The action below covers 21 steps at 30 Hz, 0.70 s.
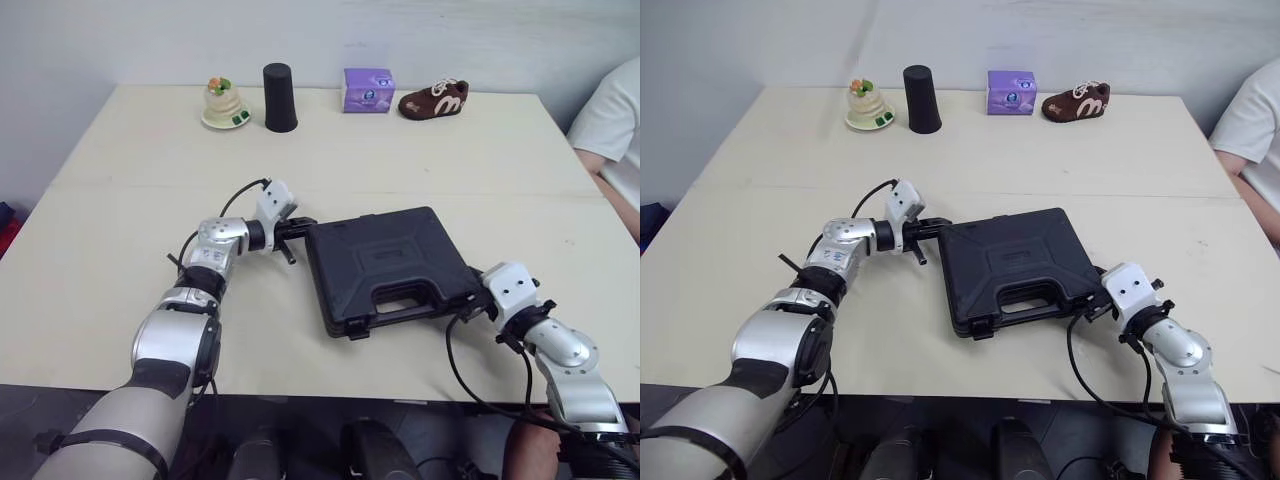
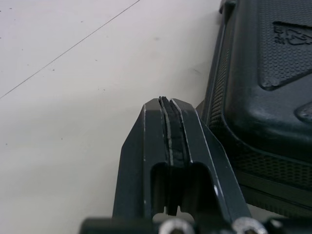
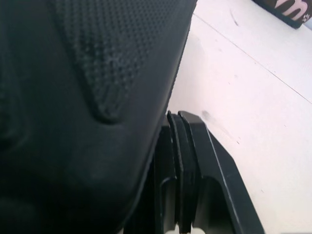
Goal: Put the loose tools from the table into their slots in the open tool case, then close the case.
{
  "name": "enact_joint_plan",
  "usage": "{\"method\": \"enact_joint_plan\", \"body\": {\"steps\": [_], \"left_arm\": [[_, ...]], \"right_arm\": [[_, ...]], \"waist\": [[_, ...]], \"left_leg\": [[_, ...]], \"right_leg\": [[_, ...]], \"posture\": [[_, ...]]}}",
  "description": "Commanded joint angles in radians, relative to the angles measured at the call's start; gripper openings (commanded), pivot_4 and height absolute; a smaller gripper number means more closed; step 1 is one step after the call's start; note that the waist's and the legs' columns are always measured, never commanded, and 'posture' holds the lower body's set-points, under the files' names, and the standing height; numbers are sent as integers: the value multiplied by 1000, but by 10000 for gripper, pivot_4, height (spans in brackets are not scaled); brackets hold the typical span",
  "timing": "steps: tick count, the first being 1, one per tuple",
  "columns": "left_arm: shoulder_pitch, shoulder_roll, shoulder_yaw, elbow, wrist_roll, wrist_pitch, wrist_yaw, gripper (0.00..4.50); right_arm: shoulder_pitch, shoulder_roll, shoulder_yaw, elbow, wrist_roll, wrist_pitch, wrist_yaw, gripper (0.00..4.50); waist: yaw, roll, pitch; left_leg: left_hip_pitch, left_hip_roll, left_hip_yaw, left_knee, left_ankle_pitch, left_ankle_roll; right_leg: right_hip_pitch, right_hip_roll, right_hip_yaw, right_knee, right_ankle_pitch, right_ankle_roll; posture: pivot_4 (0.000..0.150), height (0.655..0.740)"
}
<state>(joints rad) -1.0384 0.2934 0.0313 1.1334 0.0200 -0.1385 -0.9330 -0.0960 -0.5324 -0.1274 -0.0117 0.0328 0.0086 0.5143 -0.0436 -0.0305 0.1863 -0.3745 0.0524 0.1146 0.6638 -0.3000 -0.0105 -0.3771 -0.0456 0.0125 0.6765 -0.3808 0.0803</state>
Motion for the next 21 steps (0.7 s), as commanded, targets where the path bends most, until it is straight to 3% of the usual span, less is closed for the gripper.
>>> {"method": "enact_joint_plan", "body": {"steps": [1, 6, 11, 15, 21], "left_arm": [[54, 10, -13, -130, -33, 39, -65, 405], [122, 50, -17, -255, -52, 98, -60, 405], [130, 82, 1, -302, -60, 112, -10, 405], [123, 107, 26, -327, -114, 103, -70, 405], [71, 111, 29, -530, -259, 200, -238, 405]], "right_arm": [[-38, 29, 64, -56, -5, -6, 10, 0], [-59, 39, 60, -45, -1, 3, 5, 0], [-11, -46, -25, -70, 18, 9, 34, 0], [79, -125, -102, -149, 86, 31, 106, 0], [405, -244, -221, -358, 303, 169, 352, 0]], "waist": [[-3, 0, 0], [-3, 0, 0], [7, 0, 0], [16, 0, 0], [36, 0, 0]], "left_leg": [[0, 0, 0, 0, 0, 0], [0, 0, 0, 0, 0, 0], [0, 0, 0, 1, 0, 0], [0, -1, 0, 0, 0, 1], [-1, 0, -1, 0, 0, 1]], "right_leg": [[0, 0, 2, 0, 0, 0], [0, 0, 8, 1, 0, 0], [0, -1, 8, 1, 0, 0], [0, -1, 9, 0, 0, 0], [1, 1, 8, -2, 0, 0]], "posture": [[1500, 7341], [1500, 7341], [1500, 7341], [1500, 7341], [1500, 7341]]}}
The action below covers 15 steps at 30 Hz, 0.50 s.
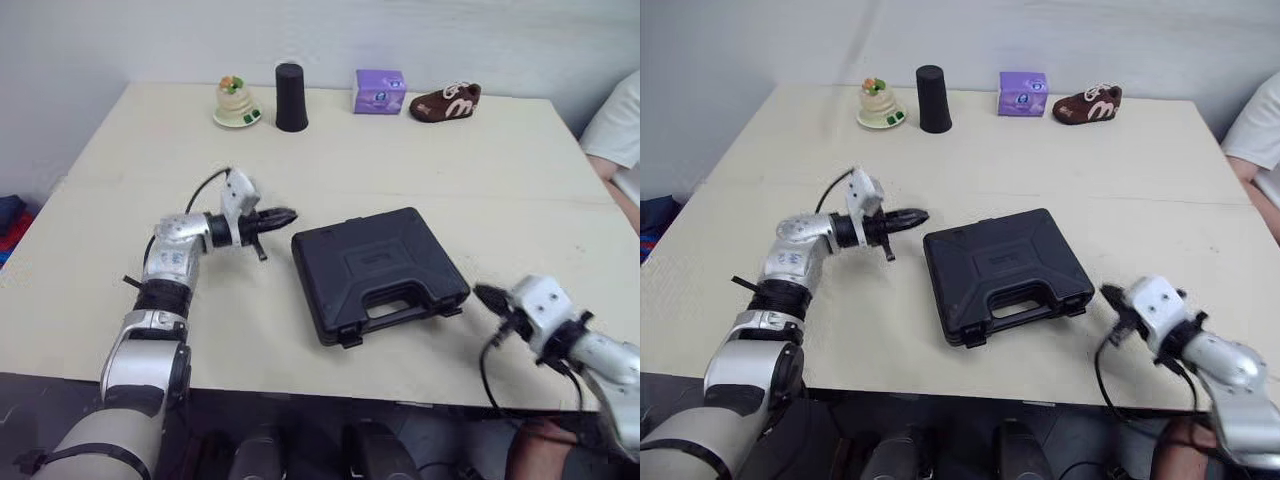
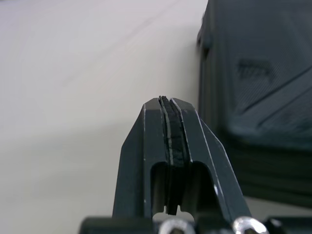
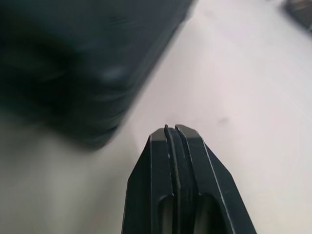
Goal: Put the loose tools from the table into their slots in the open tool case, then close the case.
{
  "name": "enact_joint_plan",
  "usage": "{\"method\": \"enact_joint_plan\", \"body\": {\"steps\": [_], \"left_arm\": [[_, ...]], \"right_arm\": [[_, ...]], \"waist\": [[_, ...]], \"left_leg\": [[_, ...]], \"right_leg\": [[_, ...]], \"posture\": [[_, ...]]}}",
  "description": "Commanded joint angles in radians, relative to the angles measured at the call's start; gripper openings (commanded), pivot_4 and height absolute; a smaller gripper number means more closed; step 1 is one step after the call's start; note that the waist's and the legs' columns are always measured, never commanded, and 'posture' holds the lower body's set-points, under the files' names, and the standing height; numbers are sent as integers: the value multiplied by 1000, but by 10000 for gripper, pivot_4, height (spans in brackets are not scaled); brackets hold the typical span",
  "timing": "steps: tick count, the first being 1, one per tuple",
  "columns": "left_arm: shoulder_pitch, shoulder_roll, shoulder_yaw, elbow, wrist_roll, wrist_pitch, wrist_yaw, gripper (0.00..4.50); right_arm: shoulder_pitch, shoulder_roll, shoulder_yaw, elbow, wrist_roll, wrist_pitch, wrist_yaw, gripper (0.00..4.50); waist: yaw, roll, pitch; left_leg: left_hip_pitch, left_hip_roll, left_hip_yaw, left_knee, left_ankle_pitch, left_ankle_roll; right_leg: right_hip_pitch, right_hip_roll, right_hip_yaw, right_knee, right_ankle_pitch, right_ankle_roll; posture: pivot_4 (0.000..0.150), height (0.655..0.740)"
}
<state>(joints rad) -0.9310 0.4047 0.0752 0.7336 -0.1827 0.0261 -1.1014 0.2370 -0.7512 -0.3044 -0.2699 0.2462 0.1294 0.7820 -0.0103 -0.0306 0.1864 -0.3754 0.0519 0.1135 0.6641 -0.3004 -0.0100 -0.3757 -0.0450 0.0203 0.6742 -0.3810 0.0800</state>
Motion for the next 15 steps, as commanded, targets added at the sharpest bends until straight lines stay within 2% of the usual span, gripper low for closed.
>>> {"method": "enact_joint_plan", "body": {"steps": [1, 3, 6, 12, 15], "left_arm": [[-35, -2, -27, -154, -60, 48, -81, 405], [-37, -20, -62, -202, -64, 81, -98, 405], [-63, -99, -152, -219, -23, 100, -85, 405], [-123, -208, -251, -71, 86, -2, 5, 405], [-139, -257, -265, -57, 77, -14, -11, 405]], "right_arm": [[96, -33, -48, -118, 101, 61, 97, 0], [139, -39, -40, -156, 120, 94, 116, 0], [152, -2, 24, -184, 92, 97, 86, 0], [33, 57, 133, -75, -23, 17, 7, 0], [-43, 82, 158, -7, -52, -21, -19, 0]], "waist": [[4, 0, 0], [2, 0, 0], [5, 0, 0], [-3, -1, 0], [-6, 0, 0]], "left_leg": [[0, 0, 0, 0, 0, 0], [2, 0, 3, 1, 0, 1], [6, 0, 4, 1, -1, 1], [4, 0, 7, 1, -1, 1], [5, -1, 7, 0, -1, 1]], "right_leg": [[1, 0, 0, -1, 0, 0], [2, 0, 4, 0, 0, 1], [4, 1, 6, 0, 1, 1], [0, 3, 11, 0, 1, 2], [0, 3, 12, 0, 1, 2]], "posture": [[1500, 7341], [1500, 7341], [1500, 7341], [1500, 7341], [1500, 7341]]}}
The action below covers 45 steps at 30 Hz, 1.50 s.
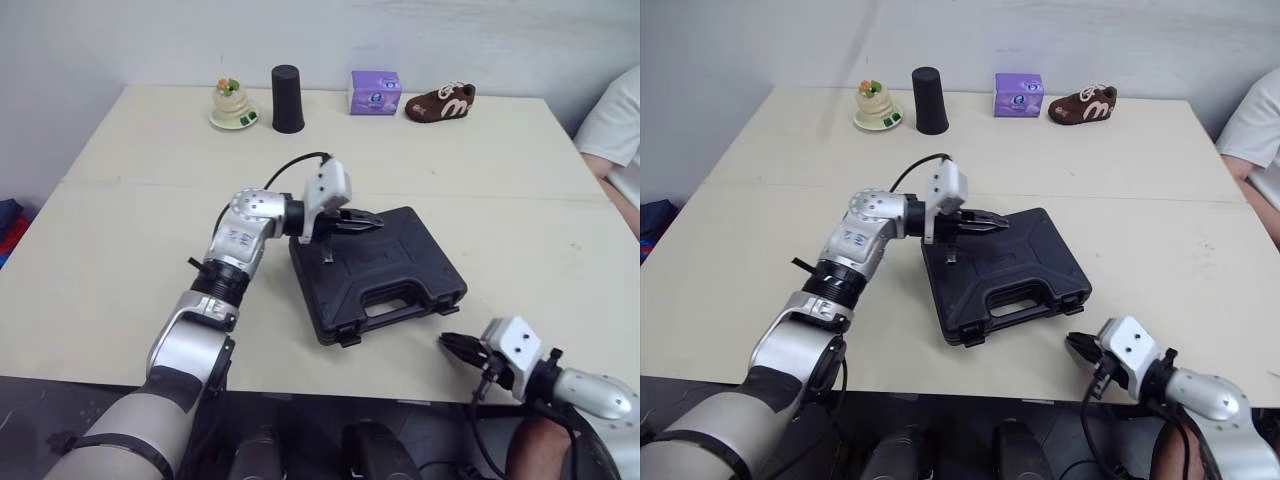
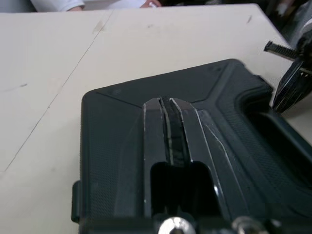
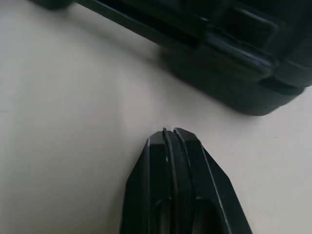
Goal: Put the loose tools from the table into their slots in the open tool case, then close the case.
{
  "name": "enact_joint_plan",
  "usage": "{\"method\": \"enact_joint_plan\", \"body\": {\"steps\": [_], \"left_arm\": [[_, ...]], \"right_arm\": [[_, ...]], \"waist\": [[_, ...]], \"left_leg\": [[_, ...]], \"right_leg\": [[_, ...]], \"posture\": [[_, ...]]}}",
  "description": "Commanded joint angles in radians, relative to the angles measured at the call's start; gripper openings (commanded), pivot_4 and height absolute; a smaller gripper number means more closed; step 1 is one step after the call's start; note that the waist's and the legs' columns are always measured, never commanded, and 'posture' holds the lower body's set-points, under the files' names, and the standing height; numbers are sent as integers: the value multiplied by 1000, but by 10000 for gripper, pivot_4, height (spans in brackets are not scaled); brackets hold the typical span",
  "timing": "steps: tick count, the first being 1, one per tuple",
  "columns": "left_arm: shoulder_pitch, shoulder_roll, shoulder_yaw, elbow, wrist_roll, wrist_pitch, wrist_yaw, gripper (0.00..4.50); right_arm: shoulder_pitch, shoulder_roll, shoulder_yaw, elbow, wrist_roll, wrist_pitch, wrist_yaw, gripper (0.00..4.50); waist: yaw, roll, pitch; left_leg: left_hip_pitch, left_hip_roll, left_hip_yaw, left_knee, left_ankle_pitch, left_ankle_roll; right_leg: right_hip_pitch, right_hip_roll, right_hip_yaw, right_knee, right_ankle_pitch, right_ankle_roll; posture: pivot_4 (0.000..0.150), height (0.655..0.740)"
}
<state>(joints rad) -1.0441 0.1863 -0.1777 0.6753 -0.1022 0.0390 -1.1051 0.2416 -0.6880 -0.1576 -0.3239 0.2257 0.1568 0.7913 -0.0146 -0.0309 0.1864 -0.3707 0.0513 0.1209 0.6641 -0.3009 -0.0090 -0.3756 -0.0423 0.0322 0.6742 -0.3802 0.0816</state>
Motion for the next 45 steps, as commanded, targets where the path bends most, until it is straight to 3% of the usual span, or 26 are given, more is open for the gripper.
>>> {"method": "enact_joint_plan", "body": {"steps": [1, 16, 22, 28, 31, 45], "left_arm": [[-30, -49, -14, 2, -5, -29, -11, 405], [-98, -185, -100, 141, 93, -35, 47, 405], [-135, -228, -110, 244, 141, -62, 134, 405], [-146, -294, -101, 284, 125, -74, 110, 405], [-126, -298, -138, 294, 161, -62, 84, 405], [-74, -247, -186, 317, 247, 18, 210, 405]], "right_arm": [[-63, 23, 17, 61, -37, -58, -31, 0], [-188, 55, 36, 199, -107, -168, -106, 0], [-44, 26, -21, -7, -5, -60, -64, 0], [15, 24, -59, -103, 10, -2, -85, 0], [18, 26, -72, -109, 6, 6, -94, 0], [-35, 29, -53, -100, 2, 9, -91, 0]], "waist": [[-1, 0, 0], [-12, 0, 0], [-7, 0, 0], [-10, 0, 0], [-11, 0, 0], [-14, -1, -2]], "left_leg": [[0, 0, 0, 0, 0, 0], [0, 0, 0, 1, 0, 0], [-1, 0, -1, 0, 0, 0], [-1, -1, -1, 0, 0, 1], [-1, -1, 0, 0, 0, 1], [1, 0, -1, 0, 0, 1]], "right_leg": [[0, 0, 0, 0, 0, 0], [0, 0, 1, 0, 0, 0], [0, 0, 0, 0, 0, 0], [1, -1, 0, -1, 0, 1], [0, 0, 1, -1, 0, 1], [2, -1, 1, -1, 0, 1]], "posture": [[1500, 7341], [1500, 7341], [1500, 7341], [1500, 7341], [1500, 7341], [1500, 7341]]}}
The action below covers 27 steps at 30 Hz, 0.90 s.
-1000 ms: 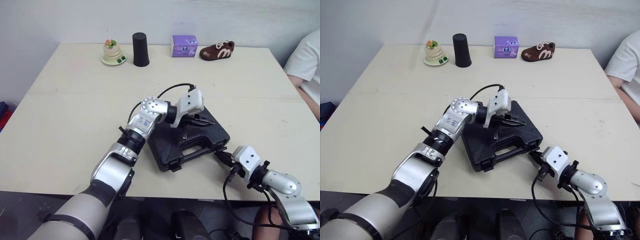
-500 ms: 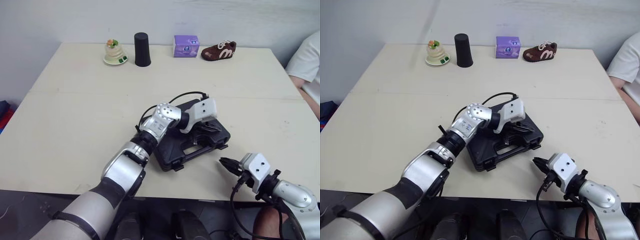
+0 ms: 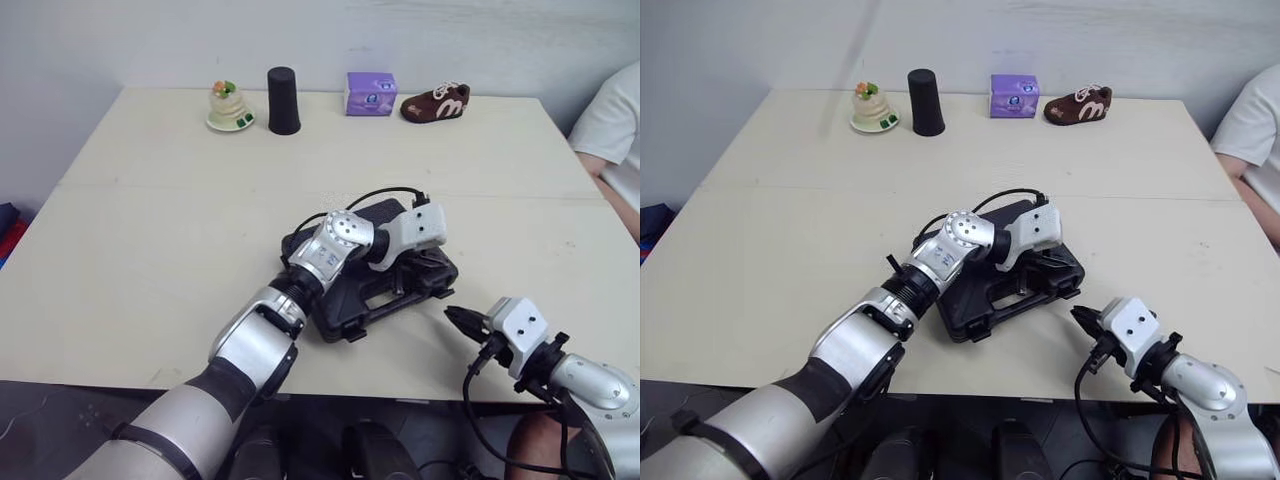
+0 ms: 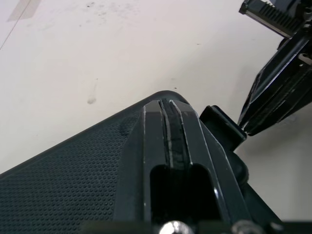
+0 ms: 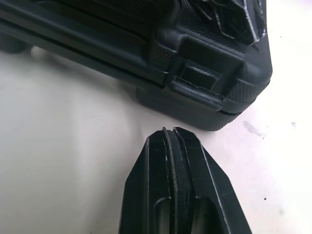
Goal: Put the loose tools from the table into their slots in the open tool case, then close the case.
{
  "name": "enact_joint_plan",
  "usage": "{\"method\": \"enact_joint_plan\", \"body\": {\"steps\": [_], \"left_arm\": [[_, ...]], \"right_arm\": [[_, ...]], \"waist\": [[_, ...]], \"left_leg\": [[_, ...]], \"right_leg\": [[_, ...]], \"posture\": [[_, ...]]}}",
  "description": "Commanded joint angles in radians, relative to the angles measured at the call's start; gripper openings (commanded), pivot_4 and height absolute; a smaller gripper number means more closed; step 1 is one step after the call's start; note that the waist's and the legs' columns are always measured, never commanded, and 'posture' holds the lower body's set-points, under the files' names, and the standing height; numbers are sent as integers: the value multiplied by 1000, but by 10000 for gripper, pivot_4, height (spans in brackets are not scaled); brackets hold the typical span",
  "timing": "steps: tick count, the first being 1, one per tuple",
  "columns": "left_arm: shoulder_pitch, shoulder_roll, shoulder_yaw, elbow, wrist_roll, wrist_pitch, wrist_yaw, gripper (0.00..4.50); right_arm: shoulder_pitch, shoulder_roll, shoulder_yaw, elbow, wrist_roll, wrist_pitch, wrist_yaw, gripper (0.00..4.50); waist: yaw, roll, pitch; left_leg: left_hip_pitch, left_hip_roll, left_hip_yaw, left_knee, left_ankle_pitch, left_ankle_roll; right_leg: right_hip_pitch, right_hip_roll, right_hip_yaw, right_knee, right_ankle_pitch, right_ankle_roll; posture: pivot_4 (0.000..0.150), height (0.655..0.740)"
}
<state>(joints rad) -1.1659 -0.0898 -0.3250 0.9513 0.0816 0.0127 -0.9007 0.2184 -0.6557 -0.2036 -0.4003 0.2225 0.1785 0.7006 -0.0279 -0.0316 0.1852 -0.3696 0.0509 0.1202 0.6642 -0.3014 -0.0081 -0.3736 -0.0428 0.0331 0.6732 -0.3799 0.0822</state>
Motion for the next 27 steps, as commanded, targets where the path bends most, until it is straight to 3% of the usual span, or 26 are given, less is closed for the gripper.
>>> {"method": "enact_joint_plan", "body": {"steps": [1, 27], "left_arm": [[52, 34, -49, 37, 69, 46, -3, 405], [97, 73, -116, -12, 98, 109, -116, 405]], "right_arm": [[-18, -3, -4, -22, 5, -12, 0, 0], [-212, -36, 45, 84, 2, -5, 55, 0]], "waist": [[-1, 0, 0], [-5, -7, -9]], "left_leg": [[0, 0, 0, 0, 0, 0], [2, 2, 0, 0, 0, 0]], "right_leg": [[0, 0, 0, 0, 0, 0], [1, 1, 0, 1, 0, 0]], "posture": [[1500, 7341], [1500, 7341]]}}
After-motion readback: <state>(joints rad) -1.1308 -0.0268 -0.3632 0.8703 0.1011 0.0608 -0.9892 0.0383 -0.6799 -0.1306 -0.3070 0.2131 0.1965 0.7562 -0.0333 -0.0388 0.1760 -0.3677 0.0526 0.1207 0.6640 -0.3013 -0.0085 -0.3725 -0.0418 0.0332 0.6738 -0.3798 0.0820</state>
